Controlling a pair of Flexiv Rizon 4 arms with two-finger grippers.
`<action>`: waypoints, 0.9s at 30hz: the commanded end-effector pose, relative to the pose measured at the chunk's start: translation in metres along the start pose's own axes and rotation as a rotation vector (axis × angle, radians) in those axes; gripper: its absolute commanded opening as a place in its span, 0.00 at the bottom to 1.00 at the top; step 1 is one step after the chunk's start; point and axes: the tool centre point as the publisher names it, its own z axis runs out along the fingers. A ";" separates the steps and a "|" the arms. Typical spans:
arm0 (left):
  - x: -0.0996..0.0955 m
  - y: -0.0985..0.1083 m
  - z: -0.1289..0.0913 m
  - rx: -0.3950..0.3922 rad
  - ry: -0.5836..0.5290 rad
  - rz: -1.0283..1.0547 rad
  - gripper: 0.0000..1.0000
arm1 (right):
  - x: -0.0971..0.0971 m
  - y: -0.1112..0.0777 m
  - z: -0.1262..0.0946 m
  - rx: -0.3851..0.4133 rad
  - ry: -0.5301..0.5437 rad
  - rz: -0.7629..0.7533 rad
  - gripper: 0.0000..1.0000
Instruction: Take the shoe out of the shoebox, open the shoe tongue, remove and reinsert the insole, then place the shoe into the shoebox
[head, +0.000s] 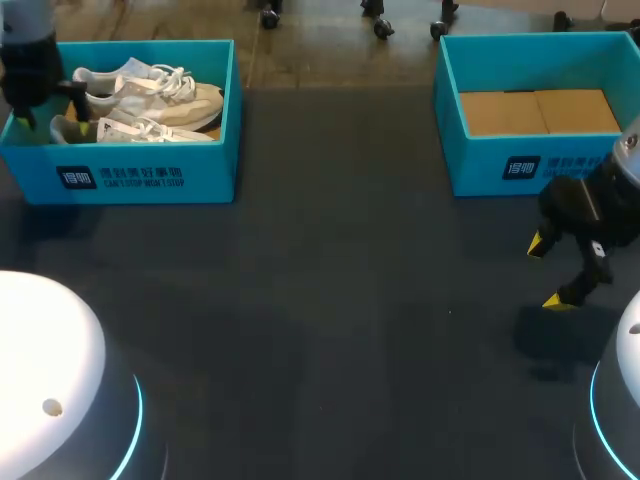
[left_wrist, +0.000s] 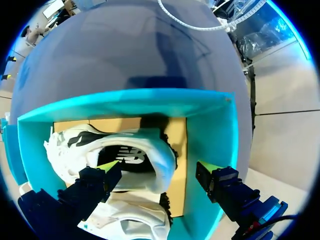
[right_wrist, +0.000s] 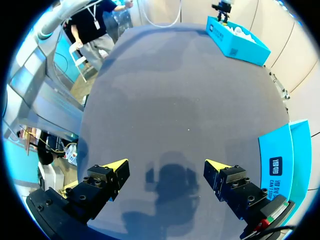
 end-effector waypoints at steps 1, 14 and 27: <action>0.000 0.011 0.013 0.019 -0.003 -0.001 1.00 | 0.000 0.000 0.001 0.002 -0.001 0.000 1.00; -0.001 0.005 0.037 0.041 -0.006 -0.002 1.00 | 0.000 0.000 0.001 0.002 -0.001 0.000 1.00; -0.003 -0.002 0.052 0.032 0.016 -0.012 1.00 | 0.000 0.000 0.001 0.002 -0.001 0.000 1.00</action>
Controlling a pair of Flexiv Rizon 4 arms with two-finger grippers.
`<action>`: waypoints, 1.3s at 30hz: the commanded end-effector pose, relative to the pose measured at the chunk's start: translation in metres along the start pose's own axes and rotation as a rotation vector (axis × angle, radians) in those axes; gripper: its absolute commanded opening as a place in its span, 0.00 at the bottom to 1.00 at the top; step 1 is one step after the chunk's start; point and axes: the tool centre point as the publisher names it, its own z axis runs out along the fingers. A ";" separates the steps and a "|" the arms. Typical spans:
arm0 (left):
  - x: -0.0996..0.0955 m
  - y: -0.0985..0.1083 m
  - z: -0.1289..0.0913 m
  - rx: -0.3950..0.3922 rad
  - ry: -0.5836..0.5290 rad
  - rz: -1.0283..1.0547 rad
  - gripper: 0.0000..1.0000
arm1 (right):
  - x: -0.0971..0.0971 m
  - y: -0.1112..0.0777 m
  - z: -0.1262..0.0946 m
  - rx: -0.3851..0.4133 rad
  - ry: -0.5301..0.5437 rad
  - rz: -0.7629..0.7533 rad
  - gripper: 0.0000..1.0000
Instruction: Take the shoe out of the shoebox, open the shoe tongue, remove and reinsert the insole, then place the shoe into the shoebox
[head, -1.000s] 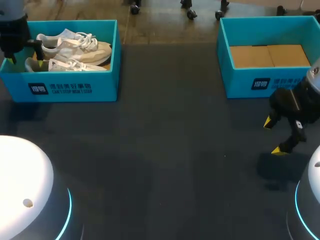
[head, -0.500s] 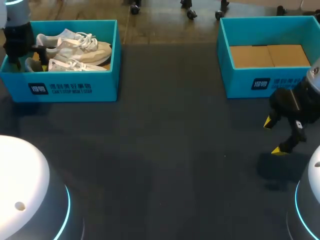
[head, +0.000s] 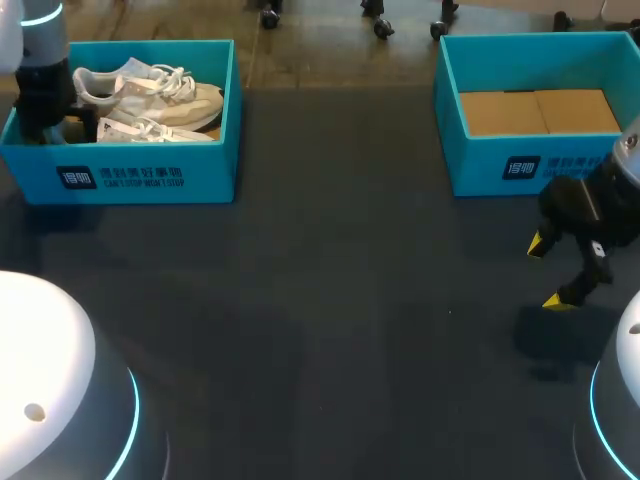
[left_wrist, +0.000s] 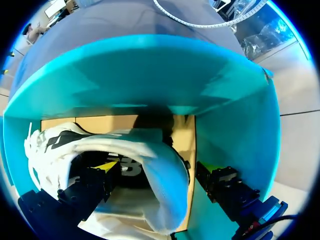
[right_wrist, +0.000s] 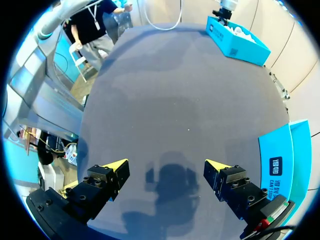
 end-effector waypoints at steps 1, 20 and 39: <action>0.000 -0.004 0.003 -0.005 0.002 -0.006 1.00 | 0.000 0.000 0.001 0.002 -0.001 0.000 1.00; 0.014 -0.005 0.003 0.009 0.017 -0.032 0.00 | 0.000 0.000 0.001 0.002 -0.001 0.000 1.00; 0.035 0.001 -0.053 -0.011 0.037 -0.108 0.00 | 0.000 0.000 0.001 0.002 -0.001 0.000 1.00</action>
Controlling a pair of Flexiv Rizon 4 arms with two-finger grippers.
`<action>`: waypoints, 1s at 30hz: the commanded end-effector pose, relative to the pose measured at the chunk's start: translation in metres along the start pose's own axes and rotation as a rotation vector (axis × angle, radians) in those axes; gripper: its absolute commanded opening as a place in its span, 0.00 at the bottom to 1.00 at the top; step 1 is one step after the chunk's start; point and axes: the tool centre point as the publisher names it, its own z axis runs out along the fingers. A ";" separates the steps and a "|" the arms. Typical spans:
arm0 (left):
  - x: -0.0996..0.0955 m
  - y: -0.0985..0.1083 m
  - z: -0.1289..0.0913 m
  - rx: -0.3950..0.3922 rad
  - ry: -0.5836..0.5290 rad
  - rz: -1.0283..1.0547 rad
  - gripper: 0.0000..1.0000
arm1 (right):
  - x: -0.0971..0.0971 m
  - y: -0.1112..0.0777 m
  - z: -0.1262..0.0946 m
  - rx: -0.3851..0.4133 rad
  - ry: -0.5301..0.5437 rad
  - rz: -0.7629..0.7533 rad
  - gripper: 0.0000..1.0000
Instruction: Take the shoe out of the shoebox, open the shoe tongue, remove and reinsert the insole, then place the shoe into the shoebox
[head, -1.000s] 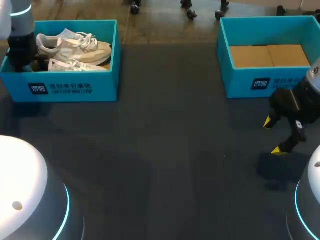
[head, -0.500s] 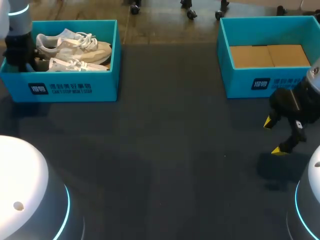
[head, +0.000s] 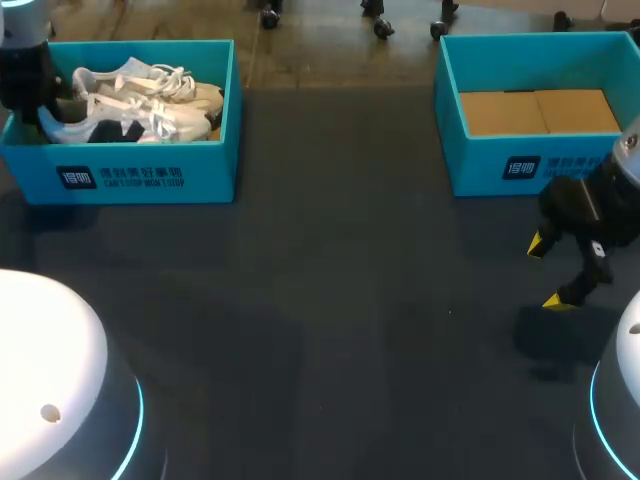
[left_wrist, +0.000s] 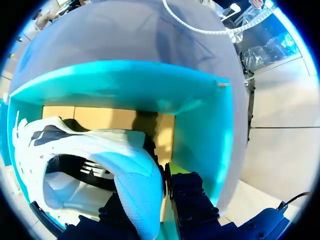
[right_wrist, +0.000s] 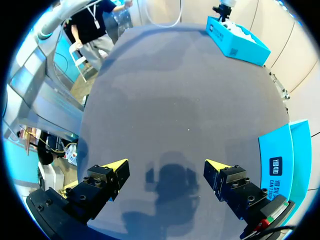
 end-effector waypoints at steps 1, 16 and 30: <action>0.004 -0.007 -0.029 -0.015 0.014 0.005 0.00 | 0.000 0.000 0.001 0.002 -0.001 0.000 1.00; 0.016 -0.027 -0.132 -0.098 0.018 0.009 0.00 | 0.000 0.000 0.001 0.002 -0.001 0.000 1.00; 0.016 -0.094 -0.201 -0.133 0.053 -0.043 0.00 | 0.000 0.000 0.001 0.002 -0.001 0.000 1.00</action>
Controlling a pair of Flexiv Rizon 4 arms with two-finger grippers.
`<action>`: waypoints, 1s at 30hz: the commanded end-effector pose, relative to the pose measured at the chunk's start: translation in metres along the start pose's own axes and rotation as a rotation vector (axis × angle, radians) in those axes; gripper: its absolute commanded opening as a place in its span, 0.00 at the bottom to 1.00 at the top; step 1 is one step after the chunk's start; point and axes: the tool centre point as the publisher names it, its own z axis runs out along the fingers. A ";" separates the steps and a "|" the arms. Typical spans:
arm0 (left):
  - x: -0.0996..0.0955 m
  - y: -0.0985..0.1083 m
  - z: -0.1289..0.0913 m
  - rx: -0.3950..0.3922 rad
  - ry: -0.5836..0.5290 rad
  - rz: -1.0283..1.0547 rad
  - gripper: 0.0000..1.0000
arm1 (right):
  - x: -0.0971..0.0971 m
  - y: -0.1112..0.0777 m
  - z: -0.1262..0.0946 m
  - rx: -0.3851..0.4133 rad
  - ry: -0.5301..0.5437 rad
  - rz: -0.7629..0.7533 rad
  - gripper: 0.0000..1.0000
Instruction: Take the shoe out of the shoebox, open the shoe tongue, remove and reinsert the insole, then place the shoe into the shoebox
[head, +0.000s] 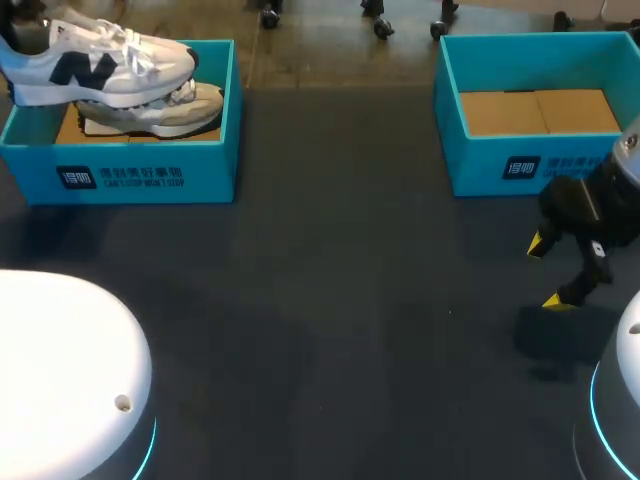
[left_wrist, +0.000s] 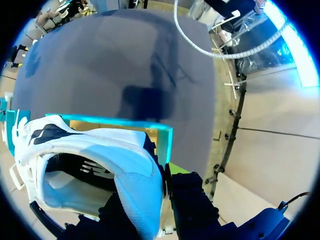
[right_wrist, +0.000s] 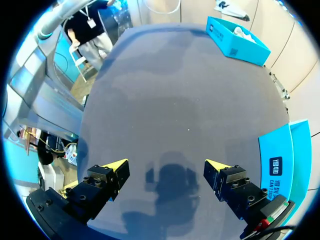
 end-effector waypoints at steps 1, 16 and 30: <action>0.000 -0.042 -0.038 -0.066 0.007 -0.007 0.00 | 0.000 0.000 0.001 0.002 -0.001 0.000 1.00; -0.002 -0.140 -0.100 -0.080 -0.007 0.068 0.00 | 0.000 0.000 0.001 0.002 -0.001 0.000 1.00; -0.046 -0.267 -0.110 0.031 -0.043 0.214 0.00 | 0.000 0.000 0.001 0.002 -0.001 0.000 1.00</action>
